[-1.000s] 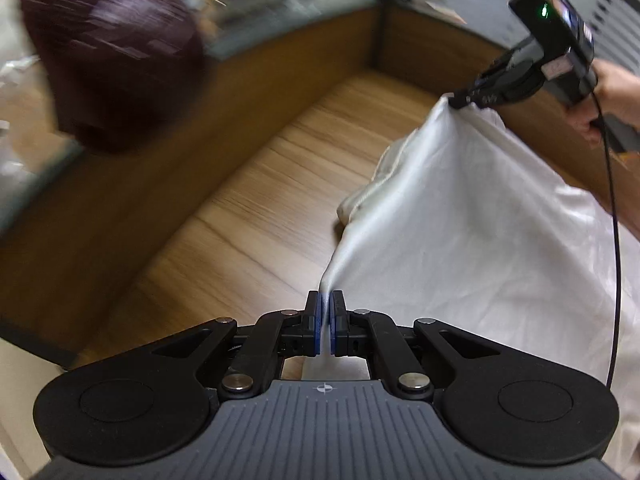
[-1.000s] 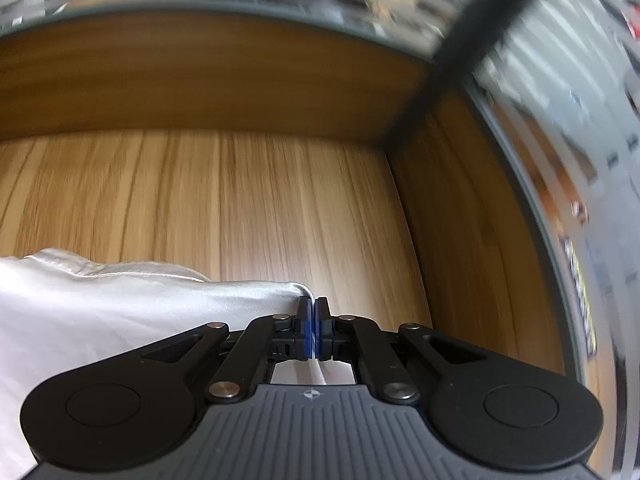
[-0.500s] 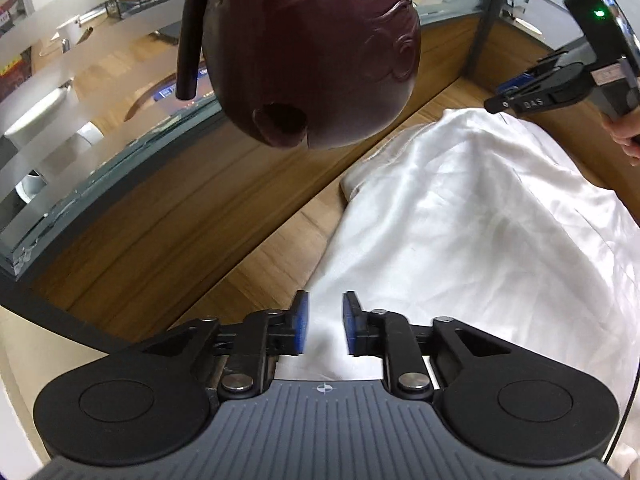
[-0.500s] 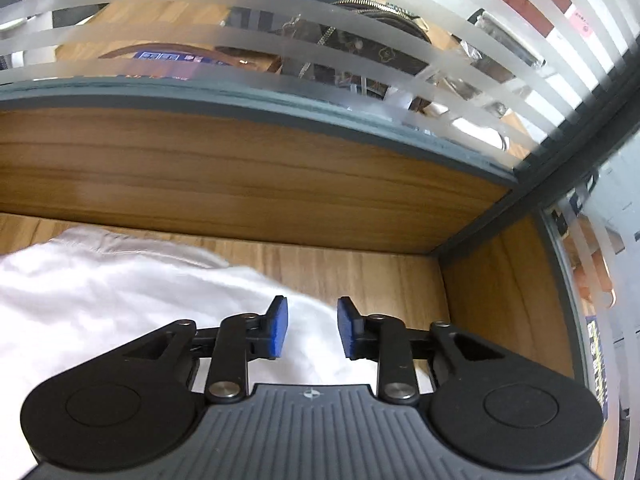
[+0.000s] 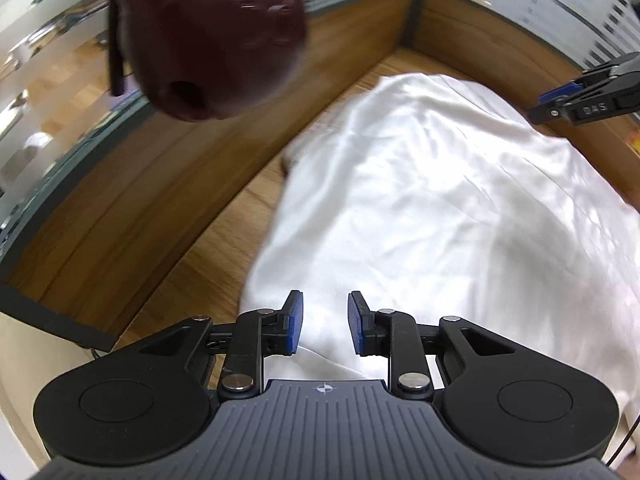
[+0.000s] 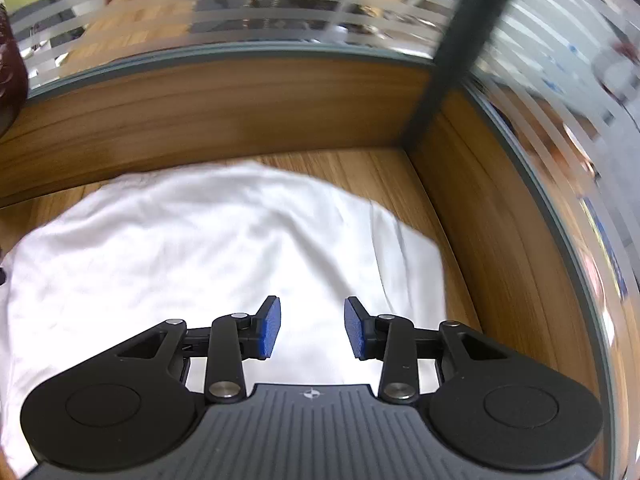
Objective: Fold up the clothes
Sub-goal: 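Pull the shirt flat with both grippers and open them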
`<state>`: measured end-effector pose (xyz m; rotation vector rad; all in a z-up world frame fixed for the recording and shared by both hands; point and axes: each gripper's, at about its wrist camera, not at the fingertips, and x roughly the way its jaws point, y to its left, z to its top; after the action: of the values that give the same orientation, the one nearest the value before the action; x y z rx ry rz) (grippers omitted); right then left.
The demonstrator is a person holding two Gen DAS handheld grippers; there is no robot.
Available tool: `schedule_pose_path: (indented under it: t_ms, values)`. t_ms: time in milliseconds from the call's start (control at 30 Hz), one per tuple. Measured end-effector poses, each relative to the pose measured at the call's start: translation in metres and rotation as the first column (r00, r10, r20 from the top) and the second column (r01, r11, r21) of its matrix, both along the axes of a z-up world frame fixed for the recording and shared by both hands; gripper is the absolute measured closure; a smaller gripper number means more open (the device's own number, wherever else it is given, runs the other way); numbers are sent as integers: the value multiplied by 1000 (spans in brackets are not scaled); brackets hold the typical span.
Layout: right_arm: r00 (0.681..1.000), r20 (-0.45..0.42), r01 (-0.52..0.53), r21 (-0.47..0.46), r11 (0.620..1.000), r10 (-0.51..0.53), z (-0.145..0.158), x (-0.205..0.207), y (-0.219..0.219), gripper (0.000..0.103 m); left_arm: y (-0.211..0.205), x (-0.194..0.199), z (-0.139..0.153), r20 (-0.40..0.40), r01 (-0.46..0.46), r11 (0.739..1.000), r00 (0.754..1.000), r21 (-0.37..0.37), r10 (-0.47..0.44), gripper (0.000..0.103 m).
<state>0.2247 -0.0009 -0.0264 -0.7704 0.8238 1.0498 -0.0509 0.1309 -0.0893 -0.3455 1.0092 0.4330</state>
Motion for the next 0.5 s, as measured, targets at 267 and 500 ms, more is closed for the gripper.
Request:
schedule_pose_path:
  t_ms: [267,500]
  values:
    - [988,-34,151,6,989,-150,4,-27,-89,55,-21,-2,2,-23,100,995,995,6,-100,70]
    - [955,-70,288,8,958,-287,-4,-49,-165,55,-57,0,3,-47,253,967,966,3,-253,67]
